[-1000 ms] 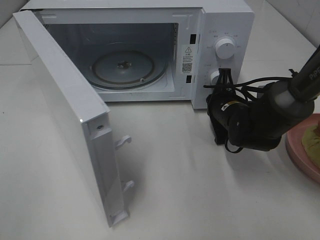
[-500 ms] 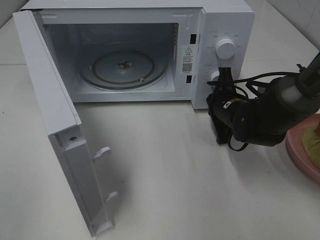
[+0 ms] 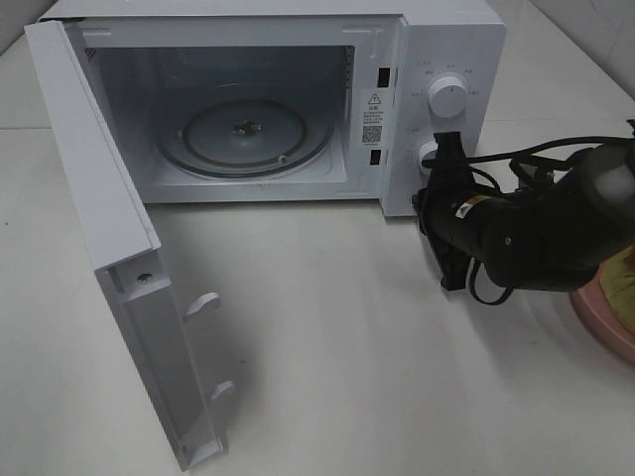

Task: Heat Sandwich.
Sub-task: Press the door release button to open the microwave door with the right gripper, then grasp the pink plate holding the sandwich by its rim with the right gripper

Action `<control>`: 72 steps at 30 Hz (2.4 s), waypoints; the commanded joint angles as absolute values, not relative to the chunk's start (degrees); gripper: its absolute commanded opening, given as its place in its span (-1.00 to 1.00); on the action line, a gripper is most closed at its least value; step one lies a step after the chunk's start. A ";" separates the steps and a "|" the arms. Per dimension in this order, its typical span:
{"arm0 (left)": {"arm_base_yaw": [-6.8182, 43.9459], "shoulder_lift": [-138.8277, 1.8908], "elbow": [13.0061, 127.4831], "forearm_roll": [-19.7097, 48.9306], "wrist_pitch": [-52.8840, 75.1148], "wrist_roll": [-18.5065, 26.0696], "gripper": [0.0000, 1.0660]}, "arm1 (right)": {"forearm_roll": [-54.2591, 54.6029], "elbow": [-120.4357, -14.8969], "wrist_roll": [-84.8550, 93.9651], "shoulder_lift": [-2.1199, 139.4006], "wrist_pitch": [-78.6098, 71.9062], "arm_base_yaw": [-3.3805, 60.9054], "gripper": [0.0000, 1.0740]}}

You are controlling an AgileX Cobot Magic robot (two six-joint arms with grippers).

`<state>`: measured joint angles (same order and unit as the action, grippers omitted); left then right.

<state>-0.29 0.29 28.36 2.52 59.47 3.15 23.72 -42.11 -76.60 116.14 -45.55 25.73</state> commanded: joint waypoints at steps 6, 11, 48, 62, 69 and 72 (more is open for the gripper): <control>-0.29 0.74 28.25 2.86 59.42 3.09 0.92 | 22.75 -34.38 -71.51 109.03 -39.76 26.53 -0.99; -0.29 0.74 28.25 2.86 59.42 3.09 0.92 | 22.06 -30.94 -63.71 101.30 -32.14 26.53 -0.97; -0.29 0.74 28.25 2.86 59.42 3.09 0.92 | 8.71 -31.63 -12.03 78.04 27.67 26.53 -0.67; -0.29 0.74 28.25 2.86 59.42 3.09 0.92 | -7.33 -43.20 -11.92 78.04 45.55 26.18 -0.08; -0.29 0.74 28.25 2.86 59.42 3.09 0.92 | -11.97 -46.87 -11.40 78.04 45.89 25.78 0.62; -0.29 0.74 28.25 2.86 59.42 3.09 0.92 | -11.52 -47.04 -9.74 78.04 45.72 24.06 0.76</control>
